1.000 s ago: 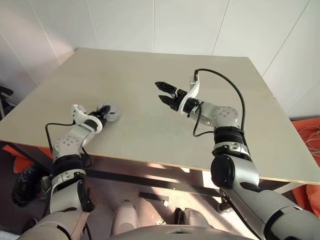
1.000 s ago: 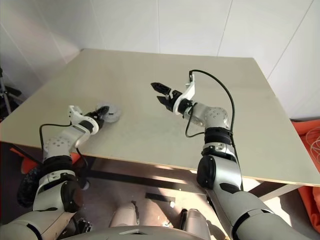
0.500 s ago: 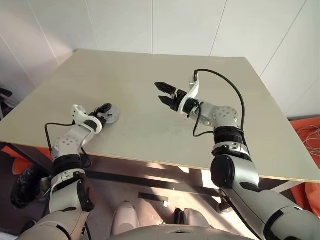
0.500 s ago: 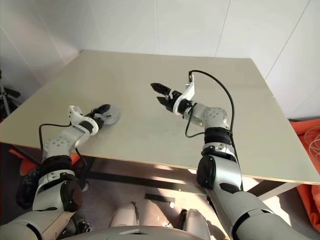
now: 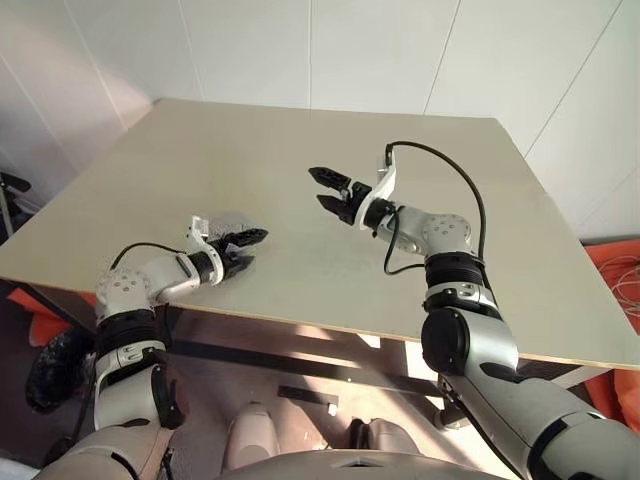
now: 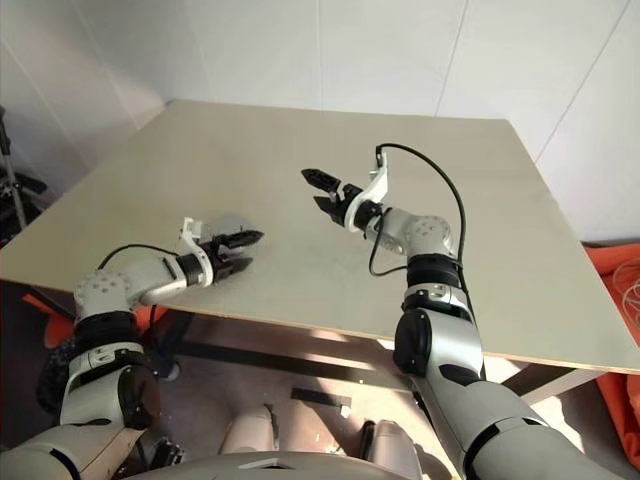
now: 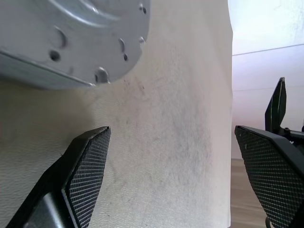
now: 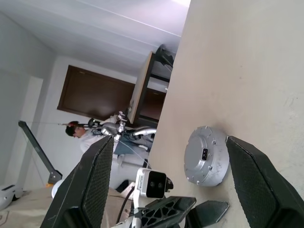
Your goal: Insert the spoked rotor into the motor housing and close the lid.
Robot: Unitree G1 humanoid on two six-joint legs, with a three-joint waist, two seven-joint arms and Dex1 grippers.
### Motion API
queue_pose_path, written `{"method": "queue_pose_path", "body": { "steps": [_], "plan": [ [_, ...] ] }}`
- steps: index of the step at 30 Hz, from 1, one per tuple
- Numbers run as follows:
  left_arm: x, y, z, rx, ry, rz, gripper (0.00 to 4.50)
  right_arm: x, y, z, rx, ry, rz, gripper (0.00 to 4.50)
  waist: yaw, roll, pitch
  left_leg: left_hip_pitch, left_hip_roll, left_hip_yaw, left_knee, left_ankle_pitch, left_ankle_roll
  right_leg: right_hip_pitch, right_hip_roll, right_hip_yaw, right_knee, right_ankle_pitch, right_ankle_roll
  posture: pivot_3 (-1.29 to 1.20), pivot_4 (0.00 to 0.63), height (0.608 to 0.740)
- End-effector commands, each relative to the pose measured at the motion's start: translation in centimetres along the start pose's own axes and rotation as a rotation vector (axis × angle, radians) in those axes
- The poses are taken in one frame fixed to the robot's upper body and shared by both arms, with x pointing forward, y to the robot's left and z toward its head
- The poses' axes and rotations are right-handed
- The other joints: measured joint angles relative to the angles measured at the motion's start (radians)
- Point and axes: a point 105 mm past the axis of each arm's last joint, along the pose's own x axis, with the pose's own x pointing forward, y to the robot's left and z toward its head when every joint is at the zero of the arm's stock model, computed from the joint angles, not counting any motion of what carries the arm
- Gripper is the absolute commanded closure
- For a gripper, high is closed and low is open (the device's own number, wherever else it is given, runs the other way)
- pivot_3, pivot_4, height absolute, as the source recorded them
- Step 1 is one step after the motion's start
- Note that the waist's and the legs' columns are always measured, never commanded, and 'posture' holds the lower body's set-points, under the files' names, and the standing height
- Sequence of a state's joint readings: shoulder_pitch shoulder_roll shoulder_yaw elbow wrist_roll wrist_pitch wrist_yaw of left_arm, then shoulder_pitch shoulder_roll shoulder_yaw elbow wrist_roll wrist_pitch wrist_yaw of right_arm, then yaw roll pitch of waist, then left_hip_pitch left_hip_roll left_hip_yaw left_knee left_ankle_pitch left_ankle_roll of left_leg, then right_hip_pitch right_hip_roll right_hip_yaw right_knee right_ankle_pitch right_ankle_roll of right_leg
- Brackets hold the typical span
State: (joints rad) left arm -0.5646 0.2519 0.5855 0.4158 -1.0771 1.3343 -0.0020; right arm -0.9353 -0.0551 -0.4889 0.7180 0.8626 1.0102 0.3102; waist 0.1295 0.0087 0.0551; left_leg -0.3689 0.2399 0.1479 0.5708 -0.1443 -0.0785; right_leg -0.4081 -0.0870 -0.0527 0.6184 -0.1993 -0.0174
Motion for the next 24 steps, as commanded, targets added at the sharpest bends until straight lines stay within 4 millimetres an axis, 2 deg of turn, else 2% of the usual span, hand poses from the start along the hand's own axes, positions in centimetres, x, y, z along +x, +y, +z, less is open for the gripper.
{"method": "queue_pose_path", "body": {
  "steps": [1,7,12,16,20,24],
  "plan": [
    [-0.5,-1.3,0.7,0.034,-0.023,-0.048,0.03,0.2,1.5,1.0,-0.033,-0.023,0.042,0.26,-0.002,0.000,0.000,0.000,0.000,0.000,0.000,0.000,0.000,0.000,0.000,0.000,0.000,-0.001,0.001,0.00,0.000,0.740],
    [-0.4,-2.9,0.8,0.053,-0.029,-0.117,0.03,0.1,1.5,1.1,-0.032,-0.027,0.043,0.26,-0.002,0.000,0.000,0.000,0.000,0.000,0.000,0.000,0.000,0.000,0.000,0.000,0.000,-0.001,0.001,0.00,0.000,0.740],
    [0.1,-5.2,-0.5,0.205,0.037,-0.170,0.03,0.1,1.6,1.0,-0.073,-0.017,0.048,0.26,-0.001,0.000,0.000,-0.001,0.000,0.000,-0.001,0.000,0.000,0.000,0.000,0.000,-0.001,-0.001,0.001,0.00,0.000,0.740],
    [0.7,-6.1,-2.1,0.573,0.096,-0.085,0.03,-0.3,1.0,0.7,-0.235,0.005,0.013,0.26,-0.002,0.000,0.000,0.000,0.000,0.000,-0.002,0.000,0.000,0.000,0.000,-0.001,-0.002,-0.001,0.001,0.00,0.000,0.740],
    [0.5,-6.2,-0.2,0.878,-0.001,-0.009,0.03,-2.3,-0.4,1.6,-0.419,0.021,-0.038,0.26,0.001,0.000,0.000,0.000,0.000,0.000,-0.004,0.000,0.000,0.002,0.000,-0.001,-0.005,-0.001,0.001,0.00,0.000,0.740],
    [-0.2,-7.1,1.7,1.035,-0.130,-0.020,0.03,-4.2,-0.2,3.0,-0.475,0.020,-0.014,0.26,0.000,0.000,0.000,-0.001,0.000,0.000,-0.004,0.000,0.000,0.002,0.000,-0.001,-0.006,0.000,0.000,0.00,0.000,0.740]
  ]
}}
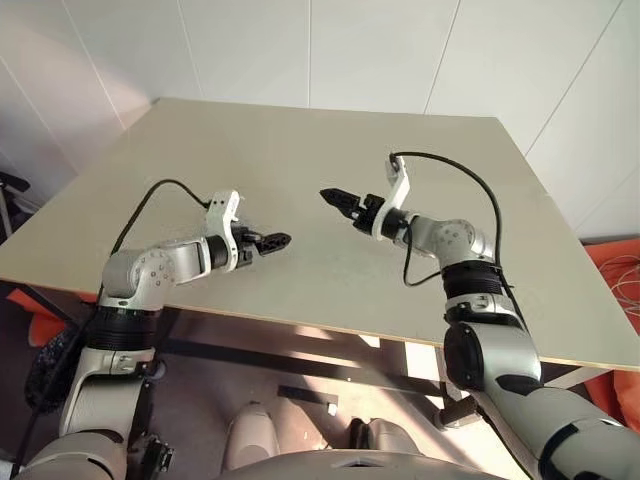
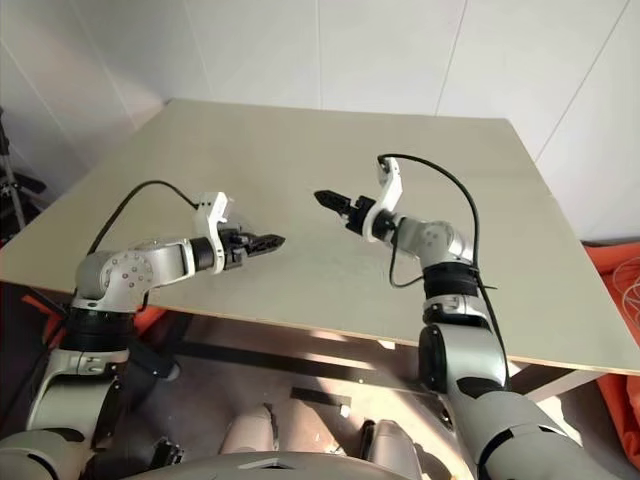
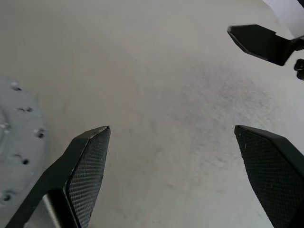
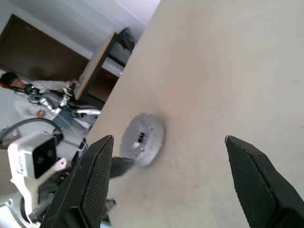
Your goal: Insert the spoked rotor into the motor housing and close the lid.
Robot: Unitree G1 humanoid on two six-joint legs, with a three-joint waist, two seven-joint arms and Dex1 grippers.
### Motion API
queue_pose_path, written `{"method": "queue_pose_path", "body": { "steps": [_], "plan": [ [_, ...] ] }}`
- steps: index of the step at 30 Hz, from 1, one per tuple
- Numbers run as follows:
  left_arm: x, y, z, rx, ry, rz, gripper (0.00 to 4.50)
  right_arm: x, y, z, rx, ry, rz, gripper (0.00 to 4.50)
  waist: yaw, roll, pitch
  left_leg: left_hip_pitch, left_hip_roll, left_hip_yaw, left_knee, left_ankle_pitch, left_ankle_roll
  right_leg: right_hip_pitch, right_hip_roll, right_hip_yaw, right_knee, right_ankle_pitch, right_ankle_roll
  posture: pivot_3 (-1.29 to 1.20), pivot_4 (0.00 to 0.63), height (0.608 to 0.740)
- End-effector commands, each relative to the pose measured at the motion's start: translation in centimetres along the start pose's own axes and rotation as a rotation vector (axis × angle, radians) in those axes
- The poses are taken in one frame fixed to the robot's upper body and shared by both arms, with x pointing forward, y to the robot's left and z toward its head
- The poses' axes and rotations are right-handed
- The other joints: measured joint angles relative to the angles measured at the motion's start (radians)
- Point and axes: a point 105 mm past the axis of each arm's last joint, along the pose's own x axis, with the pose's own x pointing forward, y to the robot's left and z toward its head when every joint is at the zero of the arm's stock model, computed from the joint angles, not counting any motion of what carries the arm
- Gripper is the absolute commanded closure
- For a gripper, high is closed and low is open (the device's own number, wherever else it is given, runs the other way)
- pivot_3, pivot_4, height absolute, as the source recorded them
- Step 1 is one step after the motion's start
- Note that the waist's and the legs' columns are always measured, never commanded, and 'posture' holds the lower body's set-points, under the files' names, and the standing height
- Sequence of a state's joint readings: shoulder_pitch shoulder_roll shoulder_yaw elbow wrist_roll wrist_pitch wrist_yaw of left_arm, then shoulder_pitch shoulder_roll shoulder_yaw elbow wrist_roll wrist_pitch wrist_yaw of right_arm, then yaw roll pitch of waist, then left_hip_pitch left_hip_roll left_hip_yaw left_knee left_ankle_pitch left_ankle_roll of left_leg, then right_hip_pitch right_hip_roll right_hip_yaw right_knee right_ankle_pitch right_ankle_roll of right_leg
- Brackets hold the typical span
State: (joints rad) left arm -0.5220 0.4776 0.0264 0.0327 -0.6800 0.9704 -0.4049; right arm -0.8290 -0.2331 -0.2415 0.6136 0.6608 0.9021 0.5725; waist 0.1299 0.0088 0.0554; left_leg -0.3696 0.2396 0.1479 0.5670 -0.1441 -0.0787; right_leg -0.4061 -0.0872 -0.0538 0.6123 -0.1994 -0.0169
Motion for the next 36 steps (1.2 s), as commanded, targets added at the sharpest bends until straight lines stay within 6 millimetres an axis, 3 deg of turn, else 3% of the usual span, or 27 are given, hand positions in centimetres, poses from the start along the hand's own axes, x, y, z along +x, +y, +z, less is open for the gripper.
{"method": "queue_pose_path", "body": {
  "steps": [1,4,7,10,13,26,36],
  "plan": [
    [-0.7,-0.3,2.9,0.174,-0.144,0.003,0.03,-1.3,1.8,2.5,-0.121,-0.047,0.088,0.26,-0.001,0.000,0.000,0.000,0.000,0.000,0.000,0.000,0.000,0.000,0.000,0.000,0.000,0.000,0.000,0.00,0.000,0.740],
    [-1.0,-0.5,4.1,0.318,-0.232,0.018,0.03,-2.8,1.9,2.2,-0.246,-0.004,0.121,0.26,-0.002,0.000,0.000,0.001,0.000,0.000,-0.001,0.000,0.000,0.000,0.001,0.000,0.000,0.002,-0.004,0.00,0.000,0.740],
    [-1.0,-1.2,3.9,0.412,-0.249,-0.007,0.03,-4.2,1.1,-0.4,-0.451,0.131,0.114,0.26,0.001,0.000,0.000,0.001,0.000,0.000,-0.002,0.000,0.001,0.001,0.001,0.000,-0.003,0.002,-0.004,0.00,0.000,0.740],
    [-0.9,-2.1,3.4,0.410,-0.270,-0.064,0.03,-5.8,-0.2,-3.3,-0.613,0.271,0.113,0.26,0.003,0.000,0.000,0.001,0.000,0.001,-0.002,-0.001,0.002,0.002,0.000,0.000,-0.004,0.003,-0.004,0.00,0.000,0.740],
    [-0.9,-2.6,2.9,0.362,-0.265,-0.115,0.03,-6.6,-0.4,-4.3,-0.676,0.320,0.137,0.26,-0.001,0.000,0.000,0.001,0.000,0.001,-0.001,-0.001,0.002,0.002,0.000,0.000,-0.004,0.003,-0.004,0.00,0.000,0.740],
    [-1.3,-2.3,2.3,0.309,-0.257,-0.123,0.03,-4.6,0.8,-2.5,-0.708,0.135,0.140,0.26,-0.008,0.000,0.000,0.003,0.001,0.001,0.004,-0.003,0.006,0.003,0.001,0.001,-0.001,0.000,0.000,0.00,0.000,0.740],
    [-1.3,-2.3,1.8,0.258,-0.277,-0.084,0.03,-3.8,0.4,-2.0,-0.649,0.090,0.089,0.26,-0.009,0.000,0.000,0.003,0.001,0.001,0.004,-0.004,0.008,0.003,0.001,0.001,-0.001,0.003,-0.005,0.00,0.000,0.740]
  ]
}}
